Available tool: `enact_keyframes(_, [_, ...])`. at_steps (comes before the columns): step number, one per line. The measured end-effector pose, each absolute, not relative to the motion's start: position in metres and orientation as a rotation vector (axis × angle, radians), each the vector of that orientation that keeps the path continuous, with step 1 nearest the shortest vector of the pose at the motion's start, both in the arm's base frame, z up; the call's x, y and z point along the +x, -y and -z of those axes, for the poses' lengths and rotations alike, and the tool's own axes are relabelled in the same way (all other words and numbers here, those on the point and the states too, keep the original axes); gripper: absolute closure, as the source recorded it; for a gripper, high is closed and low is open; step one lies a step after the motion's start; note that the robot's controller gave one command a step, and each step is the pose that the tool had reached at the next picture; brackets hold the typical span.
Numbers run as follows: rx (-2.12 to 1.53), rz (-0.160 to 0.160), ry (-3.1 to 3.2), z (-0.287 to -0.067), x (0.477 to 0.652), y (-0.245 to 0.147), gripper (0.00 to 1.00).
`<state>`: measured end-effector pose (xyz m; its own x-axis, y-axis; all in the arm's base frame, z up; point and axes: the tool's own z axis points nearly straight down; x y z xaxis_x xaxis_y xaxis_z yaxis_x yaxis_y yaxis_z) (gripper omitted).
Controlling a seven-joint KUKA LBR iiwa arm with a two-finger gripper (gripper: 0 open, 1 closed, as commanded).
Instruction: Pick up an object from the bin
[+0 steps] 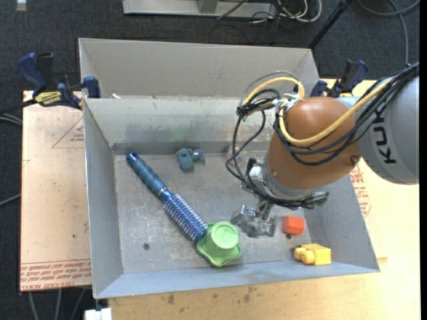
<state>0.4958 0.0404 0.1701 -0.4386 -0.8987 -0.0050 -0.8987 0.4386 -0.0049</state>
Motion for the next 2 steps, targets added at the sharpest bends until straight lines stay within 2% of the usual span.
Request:
enact_keyframes(1, [-2.076,-0.002,-2.354,-0.154,0.51,-0.046,1.0])
enact_keyframes(2, [-2.448,0.003,-1.964,-0.202,0.505,0.001,1.0])
